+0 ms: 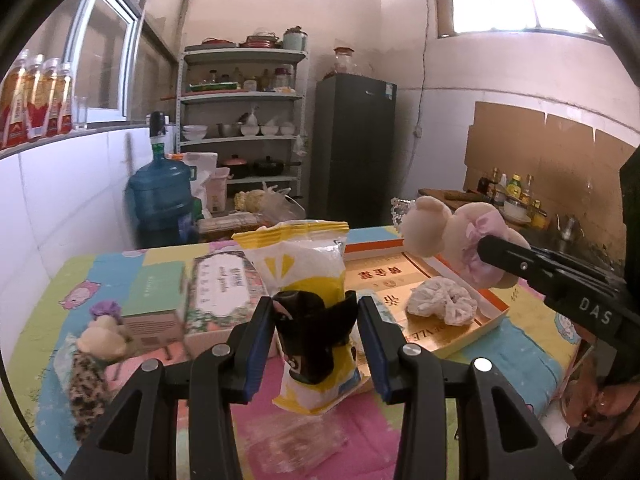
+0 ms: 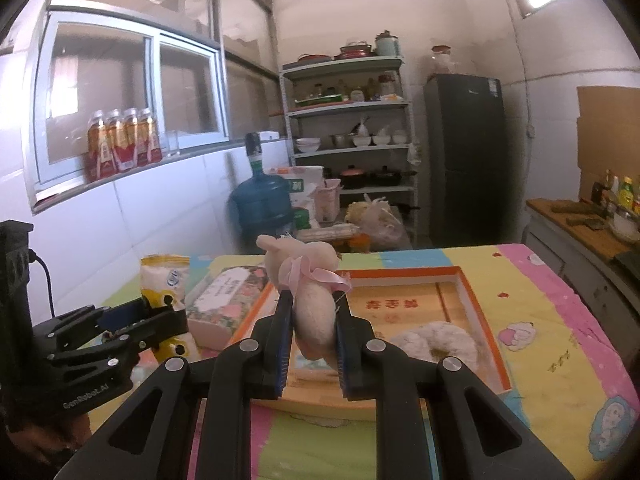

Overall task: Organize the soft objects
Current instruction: 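Carry the snack bag and pink bunny into the box and release both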

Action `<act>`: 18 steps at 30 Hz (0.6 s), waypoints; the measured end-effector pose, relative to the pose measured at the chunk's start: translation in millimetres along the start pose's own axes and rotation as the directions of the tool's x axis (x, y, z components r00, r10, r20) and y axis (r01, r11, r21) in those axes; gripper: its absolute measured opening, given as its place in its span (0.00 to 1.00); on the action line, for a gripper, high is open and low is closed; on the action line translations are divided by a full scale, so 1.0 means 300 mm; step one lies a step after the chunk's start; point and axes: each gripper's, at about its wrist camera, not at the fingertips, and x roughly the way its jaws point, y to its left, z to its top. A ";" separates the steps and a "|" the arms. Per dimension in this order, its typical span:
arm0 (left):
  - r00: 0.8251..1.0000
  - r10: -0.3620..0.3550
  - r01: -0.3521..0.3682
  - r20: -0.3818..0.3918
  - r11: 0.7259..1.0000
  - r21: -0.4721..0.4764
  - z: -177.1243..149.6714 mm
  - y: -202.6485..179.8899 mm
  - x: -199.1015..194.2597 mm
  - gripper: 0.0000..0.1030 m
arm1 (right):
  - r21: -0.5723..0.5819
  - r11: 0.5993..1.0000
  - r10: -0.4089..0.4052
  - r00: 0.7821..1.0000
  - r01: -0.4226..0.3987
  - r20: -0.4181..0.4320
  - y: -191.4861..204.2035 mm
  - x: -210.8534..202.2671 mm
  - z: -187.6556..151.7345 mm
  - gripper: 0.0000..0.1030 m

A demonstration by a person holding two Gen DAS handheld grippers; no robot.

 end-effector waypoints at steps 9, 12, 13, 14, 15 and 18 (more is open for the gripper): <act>0.999 -0.013 0.014 -0.039 1.000 0.020 0.022 -0.071 0.131 0.41 | 0.042 0.999 -0.026 1.000 0.027 -0.014 -0.112 0.025 -0.012 0.19; 0.998 -0.012 0.013 -0.057 1.000 0.016 0.024 -0.079 0.175 0.41 | 0.050 0.998 -0.029 0.999 0.030 -0.025 -0.146 0.040 -0.019 0.19; 0.998 -0.011 0.012 -0.063 1.000 0.015 0.023 -0.079 0.189 0.41 | 0.054 0.998 -0.028 0.999 0.030 -0.031 -0.157 0.049 -0.023 0.19; 0.997 -0.010 0.011 -0.070 1.000 0.012 0.022 -0.079 0.205 0.41 | 0.056 0.998 -0.027 0.999 0.029 -0.034 -0.165 0.057 -0.024 0.19; 0.997 -0.007 0.008 -0.078 1.000 0.010 0.020 -0.079 0.220 0.41 | 0.059 0.998 -0.025 0.999 0.027 -0.037 -0.170 0.064 -0.025 0.19; 0.995 0.001 0.000 -0.097 1.000 0.007 0.014 -0.073 0.257 0.41 | 0.069 0.998 -0.013 0.999 0.017 -0.050 -0.189 0.093 -0.033 0.19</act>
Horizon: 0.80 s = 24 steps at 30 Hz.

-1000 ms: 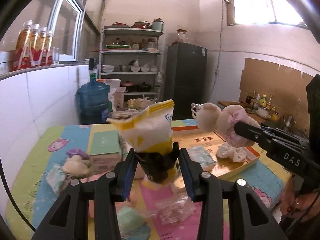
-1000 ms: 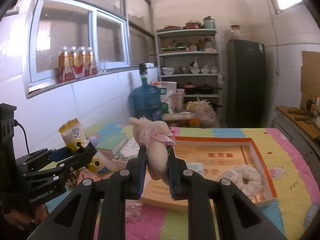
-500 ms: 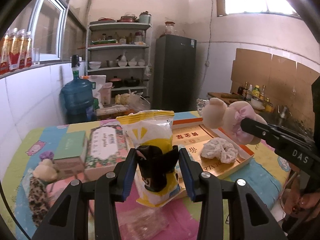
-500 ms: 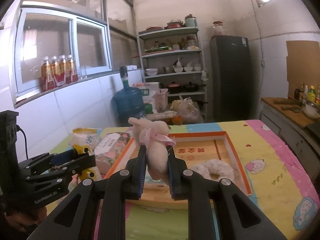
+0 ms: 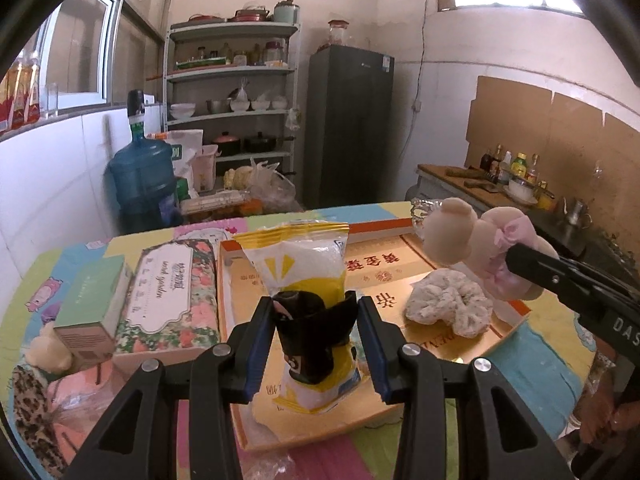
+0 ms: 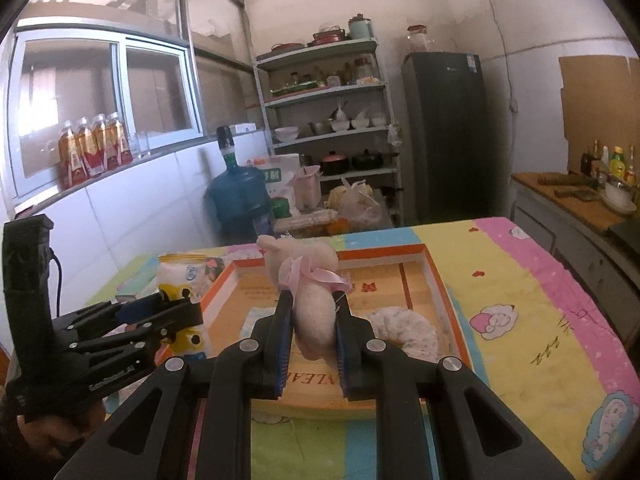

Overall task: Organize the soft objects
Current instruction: 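Carry the snack bag and pink bunny into the box and release both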

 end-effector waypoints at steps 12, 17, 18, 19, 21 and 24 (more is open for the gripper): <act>0.999 0.010 -0.011 -0.051 1.000 -0.028 0.007 0.021 0.122 0.41 | 0.014 1.000 0.011 0.996 -0.010 -0.085 -0.025 0.150 -0.035 0.19; 0.997 -0.002 -0.001 -0.082 0.999 -0.039 0.008 0.025 0.179 0.41 | 0.026 1.000 -0.005 0.994 0.008 -0.110 -0.047 0.194 -0.049 0.20; 0.996 -0.004 0.000 -0.090 0.999 -0.042 0.007 0.026 0.190 0.41 | 0.028 1.000 -0.006 0.994 0.009 -0.113 -0.052 0.202 -0.051 0.20; 0.995 -0.005 0.001 -0.095 0.999 -0.045 0.005 0.024 0.198 0.41 | 0.029 1.000 -0.007 0.993 0.011 -0.116 -0.054 0.210 -0.051 0.20; 0.995 -0.007 0.001 -0.102 0.999 -0.055 0.007 0.027 0.208 0.41 | 0.030 0.999 -0.009 0.992 0.013 -0.122 -0.059 0.224 -0.052 0.22; 0.994 0.008 -0.013 -0.113 0.999 -0.048 0.013 0.025 0.217 0.43 | 0.030 0.999 -0.010 0.991 0.015 -0.130 -0.063 0.240 -0.054 0.24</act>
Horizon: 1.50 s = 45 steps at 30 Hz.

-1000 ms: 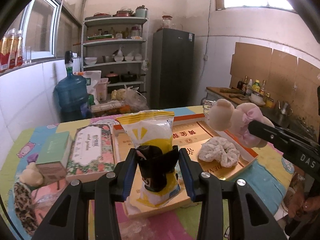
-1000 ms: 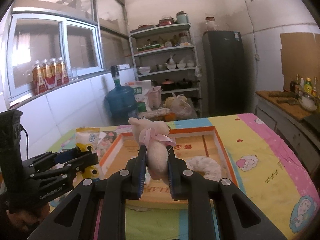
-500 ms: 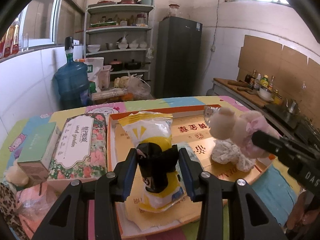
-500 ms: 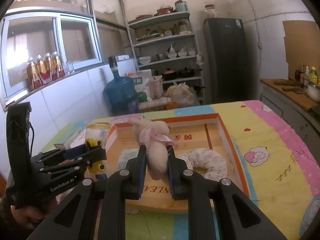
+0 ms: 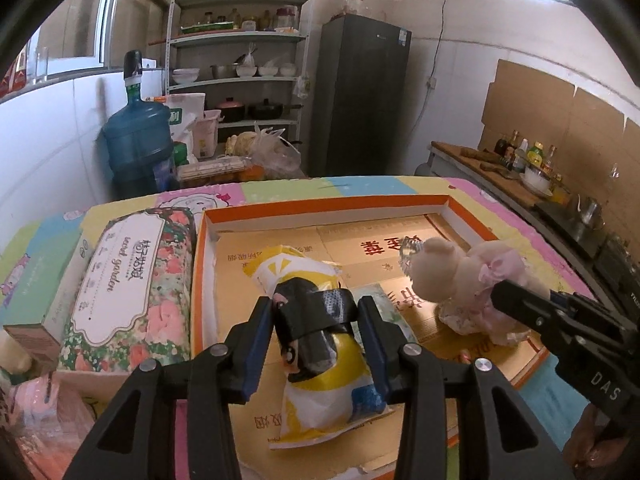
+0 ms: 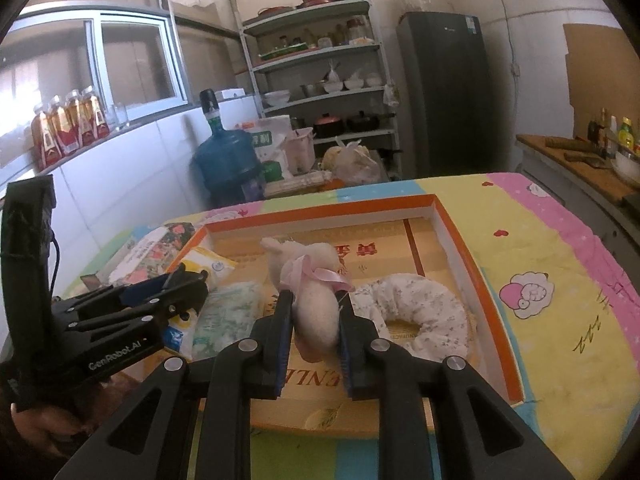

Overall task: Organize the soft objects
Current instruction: 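Carry the snack bag and pink bunny into the box and release both, then withdraw both tools from the box back toward the remaining pile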

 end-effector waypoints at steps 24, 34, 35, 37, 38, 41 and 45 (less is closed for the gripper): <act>0.992 0.015 -0.014 0.122 1.000 -0.006 0.004 0.016 -0.210 0.82 | -0.009 1.000 0.000 0.999 0.000 0.052 0.063 -0.104 0.001 0.57; 0.984 0.055 -0.051 0.172 0.998 -0.023 -0.030 0.074 -0.358 0.82 | -0.055 0.998 0.029 0.996 -0.024 0.083 0.177 -0.180 0.001 0.57; 0.982 0.061 -0.058 0.178 0.998 -0.023 -0.036 0.081 -0.374 0.82 | -0.060 0.998 0.032 0.996 -0.027 0.085 0.191 -0.188 0.000 0.57; 0.979 0.071 -0.068 0.189 0.997 -0.022 -0.046 0.095 -0.401 0.82 | -0.073 0.997 0.041 0.995 -0.034 0.092 0.224 -0.206 -0.002 0.57; 0.978 0.079 -0.076 0.196 0.997 -0.022 -0.054 0.104 -0.418 0.82 | -0.078 0.996 0.046 0.994 -0.039 0.095 0.237 -0.212 -0.003 0.57; 0.974 0.103 -0.100 0.203 0.995 -0.028 -0.072 0.126 -0.452 0.82 | -0.098 0.994 0.063 0.993 -0.053 0.103 0.284 -0.231 -0.008 0.57; 0.967 0.138 -0.132 0.215 0.990 -0.042 -0.097 0.175 -0.501 0.82 | -0.114 0.991 0.084 0.991 -0.071 0.108 0.343 -0.246 -0.012 0.57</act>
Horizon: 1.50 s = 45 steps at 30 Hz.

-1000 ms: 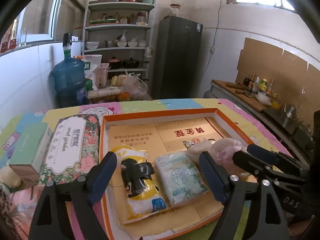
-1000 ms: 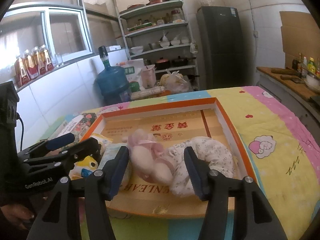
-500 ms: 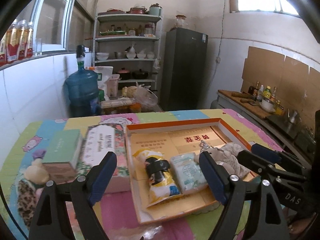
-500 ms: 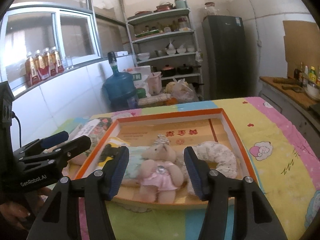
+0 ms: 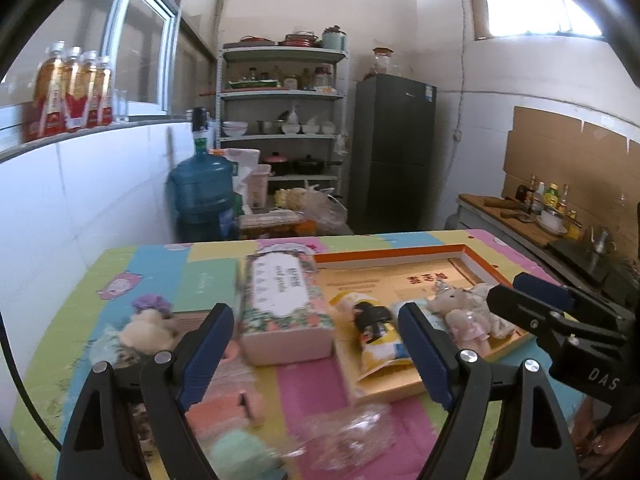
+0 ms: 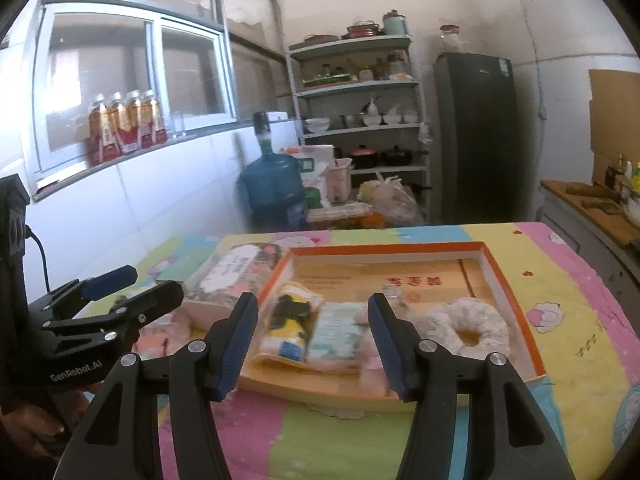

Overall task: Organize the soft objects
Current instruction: 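Withdraw both tools from the box back toward the remaining pile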

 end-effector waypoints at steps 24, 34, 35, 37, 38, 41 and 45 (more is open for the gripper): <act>0.992 0.122 -0.119 0.026 0.990 -0.076 -0.074 0.301 -0.173 0.82 | -0.108 0.991 0.072 0.997 -0.074 -0.014 0.318 0.021 0.009 0.57; 0.987 0.156 -0.151 0.025 0.979 -0.133 -0.112 0.432 -0.217 0.82 | -0.140 0.986 0.088 0.996 -0.091 -0.026 0.411 0.034 0.001 0.57; 0.987 0.160 -0.155 0.024 0.978 -0.138 -0.118 0.442 -0.220 0.82 | -0.143 0.985 0.091 0.995 -0.094 -0.028 0.421 0.038 -0.001 0.57; 0.985 0.169 -0.164 0.019 0.975 -0.148 -0.128 0.468 -0.224 0.82 | -0.146 0.984 0.097 0.995 -0.101 -0.033 0.437 0.046 -0.006 0.57; 0.985 0.172 -0.168 0.017 0.974 -0.151 -0.132 0.472 -0.225 0.82 | -0.146 0.984 0.100 0.994 -0.104 -0.035 0.442 0.049 -0.009 0.57; 0.984 0.179 -0.176 0.008 0.971 -0.163 -0.148 0.502 -0.226 0.82 | -0.147 0.982 0.112 0.993 -0.118 -0.046 0.456 0.063 -0.025 0.57; 0.987 0.161 -0.159 0.001 0.973 -0.171 -0.175 0.522 -0.224 0.82 | -0.148 0.981 0.115 0.992 -0.122 -0.053 0.464 0.075 -0.045 0.57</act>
